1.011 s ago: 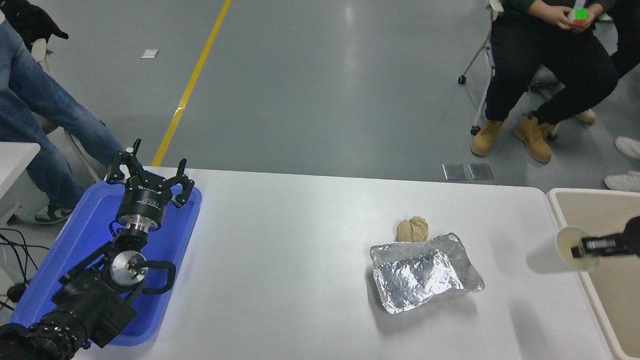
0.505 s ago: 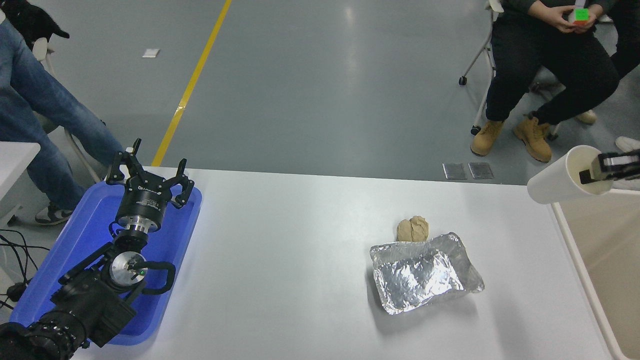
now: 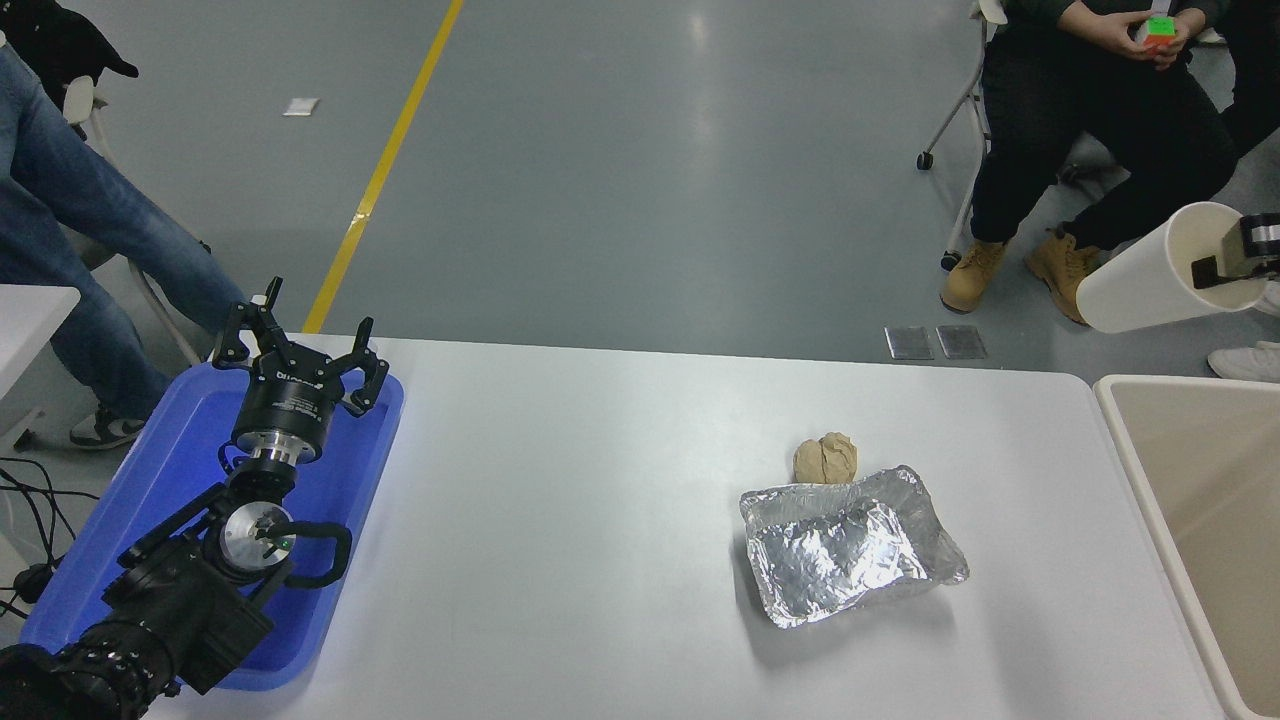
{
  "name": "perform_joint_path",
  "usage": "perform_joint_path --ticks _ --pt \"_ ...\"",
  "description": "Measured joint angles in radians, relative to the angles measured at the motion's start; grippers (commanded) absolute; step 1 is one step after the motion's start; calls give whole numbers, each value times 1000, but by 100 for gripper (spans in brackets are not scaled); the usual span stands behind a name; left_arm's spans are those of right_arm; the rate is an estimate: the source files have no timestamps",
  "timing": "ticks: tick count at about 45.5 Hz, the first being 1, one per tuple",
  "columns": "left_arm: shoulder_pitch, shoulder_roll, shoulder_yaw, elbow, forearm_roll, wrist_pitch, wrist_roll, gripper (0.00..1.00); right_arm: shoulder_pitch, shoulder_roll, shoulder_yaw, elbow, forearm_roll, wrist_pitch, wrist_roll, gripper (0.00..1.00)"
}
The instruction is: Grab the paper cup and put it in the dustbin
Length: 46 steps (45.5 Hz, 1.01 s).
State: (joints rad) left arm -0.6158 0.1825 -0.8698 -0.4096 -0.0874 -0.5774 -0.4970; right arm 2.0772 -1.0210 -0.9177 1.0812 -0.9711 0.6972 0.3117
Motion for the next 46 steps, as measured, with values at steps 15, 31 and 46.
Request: perform_joint_path --ticks 15,31,46 --pt "0 0 0 0 0 0 0 100 -295 41 4 -325 156 -113 -5 0" --pt "-1 0 0 0 0 1 0 100 -710 145 5 -658 422 -268 -10 0" --pt "-1 0 0 0 0 1 0 100 -1024 268 35 -844 630 -443 -74 0"
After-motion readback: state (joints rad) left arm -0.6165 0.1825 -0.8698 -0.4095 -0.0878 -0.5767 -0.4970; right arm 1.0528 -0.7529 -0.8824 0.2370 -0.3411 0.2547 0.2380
